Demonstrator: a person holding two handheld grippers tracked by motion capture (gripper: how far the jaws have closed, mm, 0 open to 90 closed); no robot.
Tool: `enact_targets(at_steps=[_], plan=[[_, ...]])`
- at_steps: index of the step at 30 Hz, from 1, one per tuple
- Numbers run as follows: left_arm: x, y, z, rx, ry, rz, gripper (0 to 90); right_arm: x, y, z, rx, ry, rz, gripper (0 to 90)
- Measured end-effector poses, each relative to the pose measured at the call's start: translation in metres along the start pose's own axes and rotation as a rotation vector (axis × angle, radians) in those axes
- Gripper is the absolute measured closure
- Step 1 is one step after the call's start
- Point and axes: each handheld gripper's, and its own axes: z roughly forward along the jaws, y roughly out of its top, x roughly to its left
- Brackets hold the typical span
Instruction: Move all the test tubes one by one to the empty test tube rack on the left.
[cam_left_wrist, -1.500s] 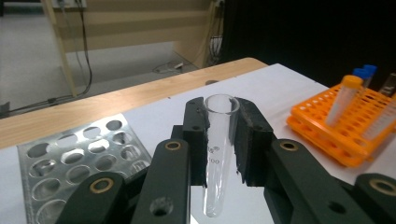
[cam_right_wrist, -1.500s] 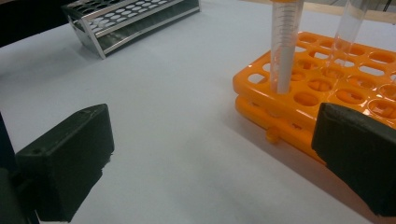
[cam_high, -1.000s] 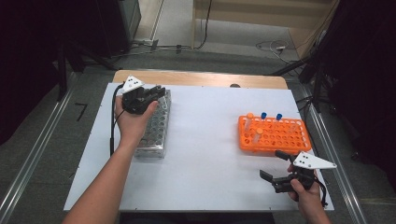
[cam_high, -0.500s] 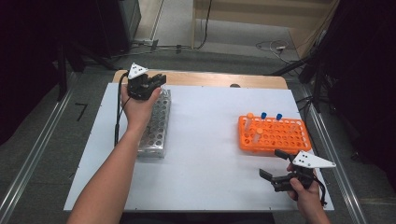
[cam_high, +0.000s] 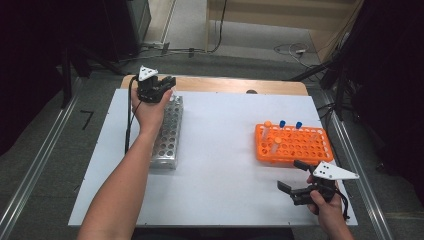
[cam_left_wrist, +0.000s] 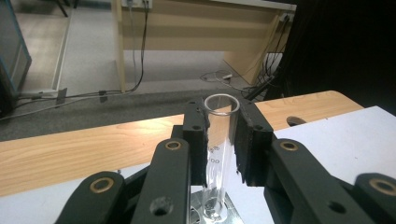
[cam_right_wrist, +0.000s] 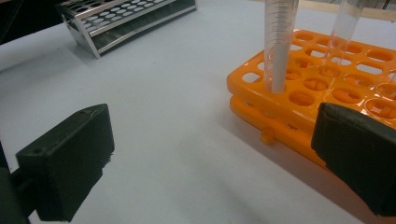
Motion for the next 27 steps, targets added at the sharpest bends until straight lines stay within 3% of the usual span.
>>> enact_targets(at_steps=[14, 23, 27], plan=[[-0.01, -0.01, 0.012, 0.127, 0.029, 0.063, 76.7, 0.0, 0.0, 0.001, 0.004, 0.004, -0.003, 0.0], [-0.008, -0.013, 0.015, 0.183, 0.036, 0.052, 75.7, -0.001, 0.0, 0.002, 0.005, 0.003, -0.002, 0.0], [-0.008, -0.013, 0.013, 0.191, 0.019, 0.035, 66.5, -0.001, 0.0, 0.004, 0.005, -0.001, -0.005, 0.0]])
